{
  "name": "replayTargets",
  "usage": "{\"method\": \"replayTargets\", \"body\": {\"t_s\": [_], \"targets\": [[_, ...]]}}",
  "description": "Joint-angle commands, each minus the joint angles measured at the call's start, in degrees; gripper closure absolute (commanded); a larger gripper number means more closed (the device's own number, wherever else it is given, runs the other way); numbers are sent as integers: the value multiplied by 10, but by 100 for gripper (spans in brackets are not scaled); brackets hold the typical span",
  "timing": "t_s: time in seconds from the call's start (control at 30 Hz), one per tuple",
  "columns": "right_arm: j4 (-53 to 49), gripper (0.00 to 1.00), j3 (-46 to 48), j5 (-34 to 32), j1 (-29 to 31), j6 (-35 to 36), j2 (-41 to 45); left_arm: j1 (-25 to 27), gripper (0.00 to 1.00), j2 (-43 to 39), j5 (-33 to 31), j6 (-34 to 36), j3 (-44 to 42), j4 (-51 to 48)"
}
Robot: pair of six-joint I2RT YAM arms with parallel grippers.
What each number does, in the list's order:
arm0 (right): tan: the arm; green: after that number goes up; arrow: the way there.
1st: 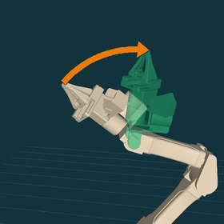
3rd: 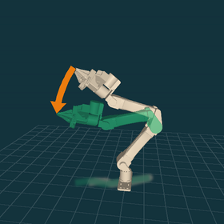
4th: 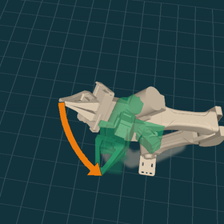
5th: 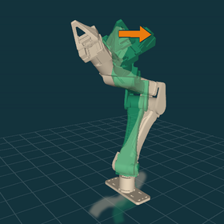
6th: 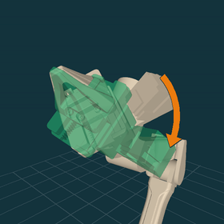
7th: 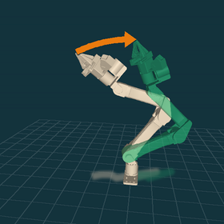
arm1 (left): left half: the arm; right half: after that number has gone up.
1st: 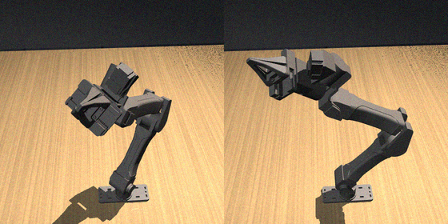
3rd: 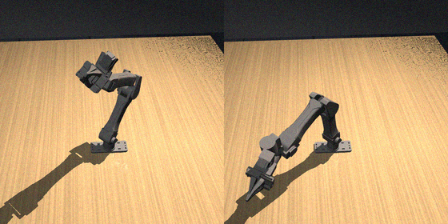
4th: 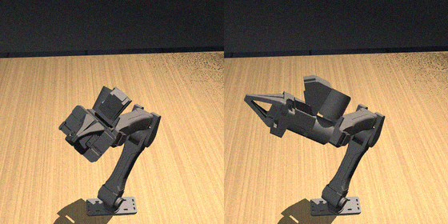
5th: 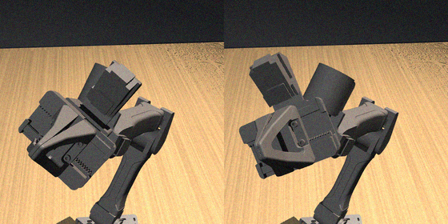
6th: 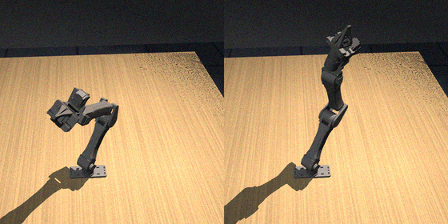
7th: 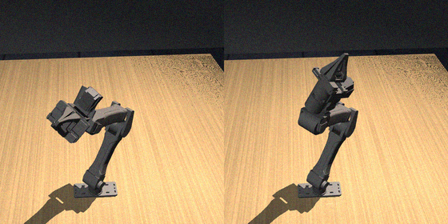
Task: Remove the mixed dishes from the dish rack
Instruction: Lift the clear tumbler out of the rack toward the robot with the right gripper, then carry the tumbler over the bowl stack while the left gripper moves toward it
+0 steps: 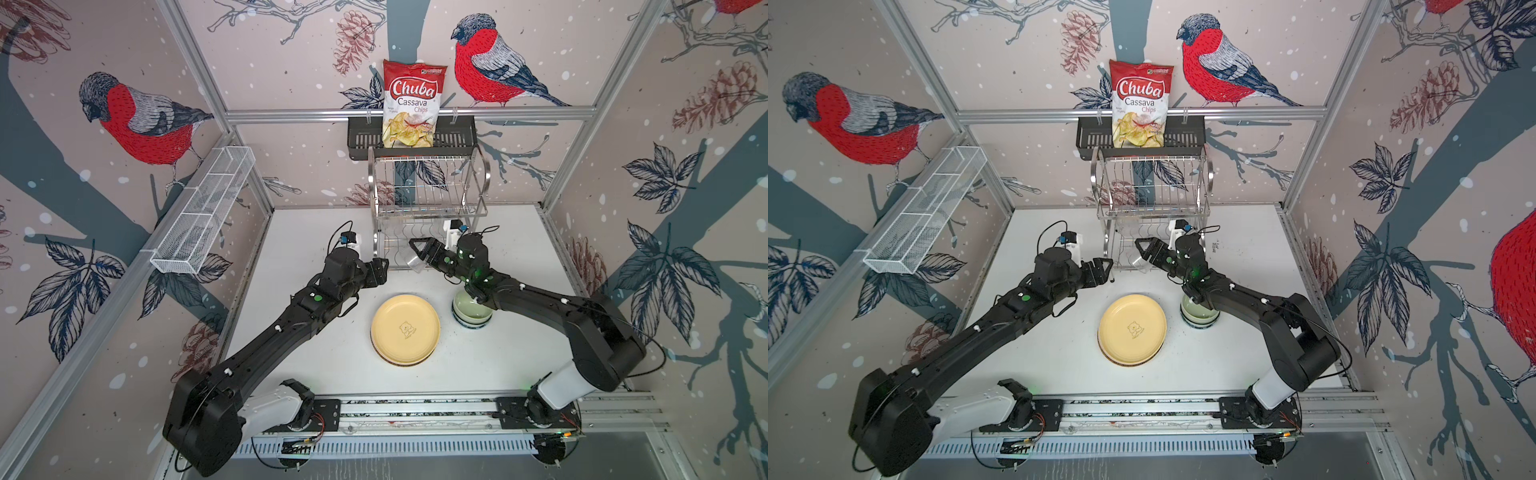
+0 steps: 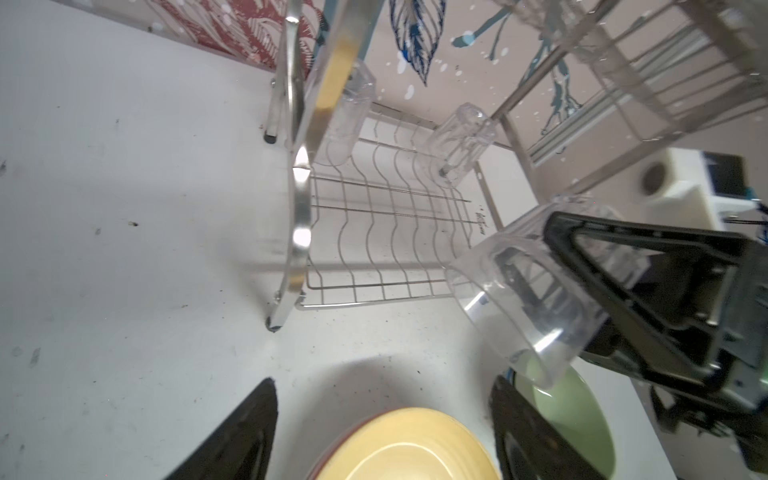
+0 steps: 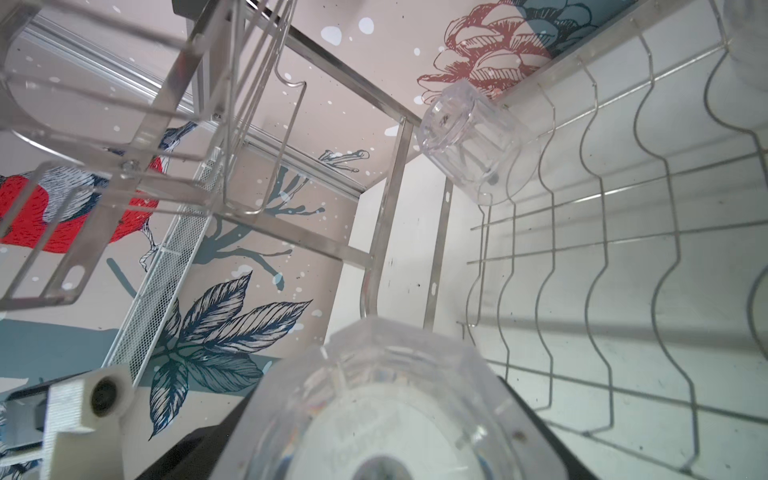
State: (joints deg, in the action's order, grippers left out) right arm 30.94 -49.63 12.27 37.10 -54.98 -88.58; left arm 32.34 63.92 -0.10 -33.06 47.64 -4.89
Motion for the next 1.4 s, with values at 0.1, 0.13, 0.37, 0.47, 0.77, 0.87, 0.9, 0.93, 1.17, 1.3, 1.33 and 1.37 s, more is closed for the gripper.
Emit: {"method": "replayTargets", "body": {"t_s": [0.1,0.13,0.37,0.47,0.77,0.87,0.9,0.93,1.17,1.3,1.33,1.37], "targets": [[80,84,61,-15,4,-73,54,30,16,-44,19,-46,-12,11],[86,84,70,-17,5,-81,62,38,15,-47,22,-52,-12,15],[143,84,120,-9,4,-133,86,118,12,-21,23,-79,5,47],[165,84,134,-1,3,-148,96,151,11,7,18,-84,23,51],[215,84,200,20,-9,-171,156,206,25,69,2,-88,41,92],[195,84,221,11,-9,-150,202,208,29,78,-7,-85,39,102],[187,84,229,6,-9,-146,218,208,32,79,-9,-85,38,107],[178,84,235,1,-9,-142,232,208,35,79,-10,-85,37,111],[127,83,247,-13,-9,-124,284,222,37,72,-12,-91,43,125],[125,83,248,-13,-4,-127,283,238,38,76,-13,-95,40,143],[127,83,247,-12,-2,-128,280,241,38,78,-12,-96,41,149],[130,83,246,-12,0,-130,275,243,38,80,-9,-95,42,152]]}}
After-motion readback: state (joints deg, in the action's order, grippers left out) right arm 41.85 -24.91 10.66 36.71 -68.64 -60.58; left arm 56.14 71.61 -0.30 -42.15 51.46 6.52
